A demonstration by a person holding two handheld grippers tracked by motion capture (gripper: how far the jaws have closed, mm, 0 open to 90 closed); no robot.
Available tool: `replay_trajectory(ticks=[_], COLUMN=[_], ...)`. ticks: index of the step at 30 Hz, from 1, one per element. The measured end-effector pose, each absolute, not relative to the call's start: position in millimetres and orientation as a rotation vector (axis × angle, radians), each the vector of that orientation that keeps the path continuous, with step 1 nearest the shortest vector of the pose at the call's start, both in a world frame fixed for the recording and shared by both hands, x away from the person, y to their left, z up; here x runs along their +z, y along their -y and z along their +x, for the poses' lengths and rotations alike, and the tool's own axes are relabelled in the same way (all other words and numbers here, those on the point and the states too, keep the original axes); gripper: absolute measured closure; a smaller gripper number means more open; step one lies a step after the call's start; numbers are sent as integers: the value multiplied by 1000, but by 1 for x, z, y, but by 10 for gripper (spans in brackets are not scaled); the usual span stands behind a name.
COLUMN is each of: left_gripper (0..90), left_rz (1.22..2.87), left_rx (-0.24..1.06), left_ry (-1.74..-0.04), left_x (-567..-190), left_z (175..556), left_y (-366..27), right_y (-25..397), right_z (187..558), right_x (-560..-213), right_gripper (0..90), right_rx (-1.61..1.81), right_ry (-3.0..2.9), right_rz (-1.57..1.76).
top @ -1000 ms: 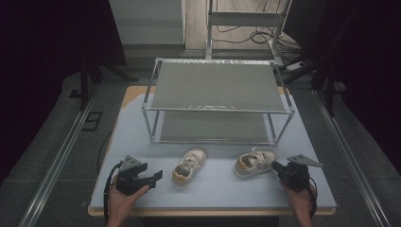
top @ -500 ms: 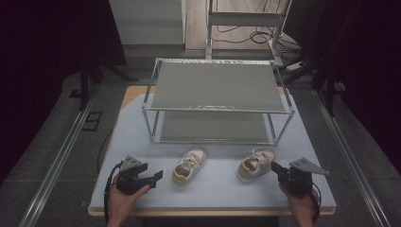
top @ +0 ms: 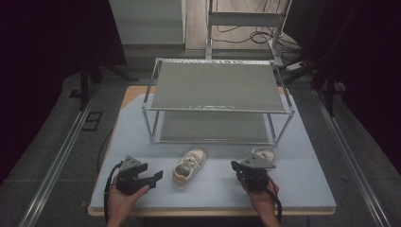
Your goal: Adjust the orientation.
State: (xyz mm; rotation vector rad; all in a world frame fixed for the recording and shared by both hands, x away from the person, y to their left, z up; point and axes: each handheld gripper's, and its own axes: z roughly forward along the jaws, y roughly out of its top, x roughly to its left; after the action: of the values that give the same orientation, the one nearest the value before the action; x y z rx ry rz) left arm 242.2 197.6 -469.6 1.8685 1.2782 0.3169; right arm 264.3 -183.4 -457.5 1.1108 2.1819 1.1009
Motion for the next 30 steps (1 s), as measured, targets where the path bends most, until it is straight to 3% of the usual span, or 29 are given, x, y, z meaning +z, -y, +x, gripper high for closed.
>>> replay_trajectory(ticks=[15, 30], left_gripper=[285, 285], left_rz=[1877, 1874], left_rx=[312, 312], left_ry=[-1271, -1265], left_x=[-470, -469], left_z=[242, 241], left_y=[-195, -195], right_y=[190, 229], right_z=[253, 225], right_x=[-466, -468], right_gripper=[892, 892], right_rx=[1035, 1130], right_ry=[-2168, -2166], right_rz=[1130, 1196])
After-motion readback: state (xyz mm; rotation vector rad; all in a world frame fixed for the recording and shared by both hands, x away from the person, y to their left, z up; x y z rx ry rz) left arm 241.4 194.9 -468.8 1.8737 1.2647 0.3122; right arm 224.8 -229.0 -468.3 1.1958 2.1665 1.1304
